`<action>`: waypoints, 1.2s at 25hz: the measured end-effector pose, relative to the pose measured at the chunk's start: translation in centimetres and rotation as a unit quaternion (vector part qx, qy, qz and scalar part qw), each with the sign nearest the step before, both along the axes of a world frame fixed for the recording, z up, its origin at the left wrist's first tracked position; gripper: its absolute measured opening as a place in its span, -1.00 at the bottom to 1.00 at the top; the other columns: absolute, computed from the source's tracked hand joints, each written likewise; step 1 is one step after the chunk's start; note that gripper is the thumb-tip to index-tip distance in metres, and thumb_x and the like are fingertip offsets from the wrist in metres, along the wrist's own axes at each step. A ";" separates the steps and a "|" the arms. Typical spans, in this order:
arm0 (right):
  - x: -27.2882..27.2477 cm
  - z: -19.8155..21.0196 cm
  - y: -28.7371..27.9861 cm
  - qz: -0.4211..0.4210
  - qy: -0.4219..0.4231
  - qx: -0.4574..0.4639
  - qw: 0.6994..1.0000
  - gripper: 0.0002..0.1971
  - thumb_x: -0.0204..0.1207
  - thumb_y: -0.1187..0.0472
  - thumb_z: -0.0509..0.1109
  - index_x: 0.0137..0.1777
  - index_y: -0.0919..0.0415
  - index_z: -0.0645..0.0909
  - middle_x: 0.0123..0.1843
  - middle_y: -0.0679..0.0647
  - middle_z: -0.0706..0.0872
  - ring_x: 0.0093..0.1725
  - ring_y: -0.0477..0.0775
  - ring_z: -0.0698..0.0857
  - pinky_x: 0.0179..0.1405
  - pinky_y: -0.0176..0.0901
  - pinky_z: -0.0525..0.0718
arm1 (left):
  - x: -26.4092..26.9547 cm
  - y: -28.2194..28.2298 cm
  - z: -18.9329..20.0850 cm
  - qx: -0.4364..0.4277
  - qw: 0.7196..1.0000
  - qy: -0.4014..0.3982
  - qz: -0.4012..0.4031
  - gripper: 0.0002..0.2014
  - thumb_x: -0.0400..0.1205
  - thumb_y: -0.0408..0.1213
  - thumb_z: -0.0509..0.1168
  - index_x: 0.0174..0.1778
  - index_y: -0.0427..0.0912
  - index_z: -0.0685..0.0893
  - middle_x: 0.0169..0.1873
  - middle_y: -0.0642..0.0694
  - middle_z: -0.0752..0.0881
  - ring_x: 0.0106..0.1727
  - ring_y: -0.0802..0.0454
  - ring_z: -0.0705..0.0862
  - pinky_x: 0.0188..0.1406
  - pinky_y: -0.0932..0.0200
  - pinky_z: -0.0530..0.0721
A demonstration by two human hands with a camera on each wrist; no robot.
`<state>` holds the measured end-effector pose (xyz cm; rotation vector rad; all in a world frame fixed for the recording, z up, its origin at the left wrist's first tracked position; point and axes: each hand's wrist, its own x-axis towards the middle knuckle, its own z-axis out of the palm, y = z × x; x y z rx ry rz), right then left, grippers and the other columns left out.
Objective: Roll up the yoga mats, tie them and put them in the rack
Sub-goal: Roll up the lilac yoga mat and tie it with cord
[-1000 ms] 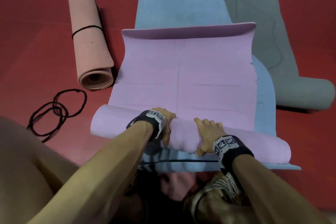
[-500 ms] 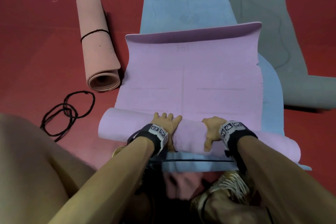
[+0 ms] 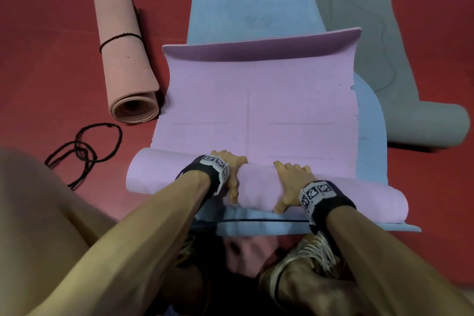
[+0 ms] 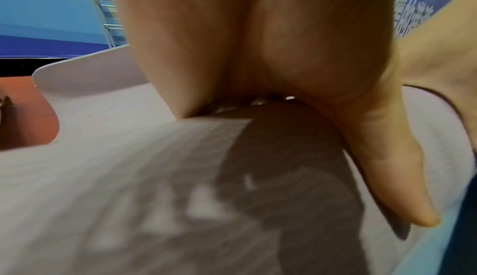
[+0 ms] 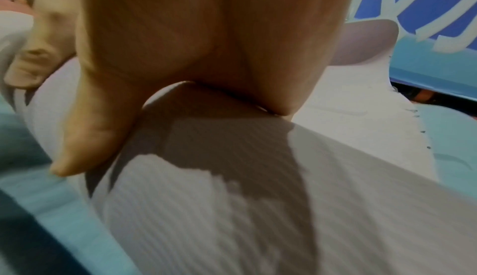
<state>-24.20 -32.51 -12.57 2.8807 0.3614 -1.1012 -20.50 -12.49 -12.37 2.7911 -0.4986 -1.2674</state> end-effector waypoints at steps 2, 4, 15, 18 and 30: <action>0.7 0.1 0.2 -0.007 0.012 -0.006 1.000 0.09 -0.01 -0.20 0.75 0.49 0.17 0.33 0.36 0.14 0.59 0.36 0.22 0.53 0.35 0.12 0.36 | -0.3 0.0 -0.2 0.002 1.000 -0.012 -0.009 -0.20 -0.04 0.00 0.69 0.09 0.20 0.47 -0.09 0.09 0.65 0.07 -0.03 0.54 0.02 0.04 0.38; 1.7 0.0 0.4 -0.008 0.032 -0.010 0.999 -0.01 -0.05 -0.19 0.76 0.36 0.15 0.42 0.27 0.13 0.66 0.30 0.23 0.59 0.32 0.09 0.41 | -1.0 0.0 -0.2 0.000 0.999 -0.034 -0.009 -0.13 0.05 0.02 0.68 0.28 0.12 0.45 0.13 -0.02 0.61 0.18 -0.10 0.52 0.19 -0.06 0.36; 3.4 0.4 0.3 -0.047 0.124 0.032 0.991 -0.05 0.01 -0.02 0.79 0.41 0.08 0.42 0.31 0.09 0.66 0.29 0.22 0.64 0.31 0.10 0.60 | -0.8 -0.2 0.4 0.000 0.998 -0.050 -0.031 -0.17 -0.03 0.01 0.66 0.17 0.13 0.49 -0.03 -0.02 0.67 0.12 -0.11 0.58 0.06 0.06 0.52; 1.2 -0.2 0.3 0.007 0.024 -0.004 1.000 0.13 0.07 -0.18 0.73 0.59 0.09 0.22 0.44 0.15 0.51 0.41 0.27 0.52 0.40 0.16 0.41 | 0.2 -0.4 0.8 -0.015 1.000 0.015 -0.007 -0.25 0.03 -0.06 0.70 0.15 0.14 0.59 -0.10 0.05 0.76 0.07 -0.04 0.72 -0.06 0.21 0.67; 4.1 0.0 0.3 -0.035 0.110 0.018 0.993 -0.09 0.02 -0.12 0.78 0.38 0.01 0.46 0.23 0.01 0.70 0.28 0.15 0.62 0.22 -0.05 0.46 | -1.4 -0.1 -0.4 -0.005 0.998 -0.059 -0.026 0.09 0.12 0.17 0.66 0.54 0.05 0.30 0.36 -0.10 0.52 0.38 -0.19 0.49 0.39 -0.13 0.31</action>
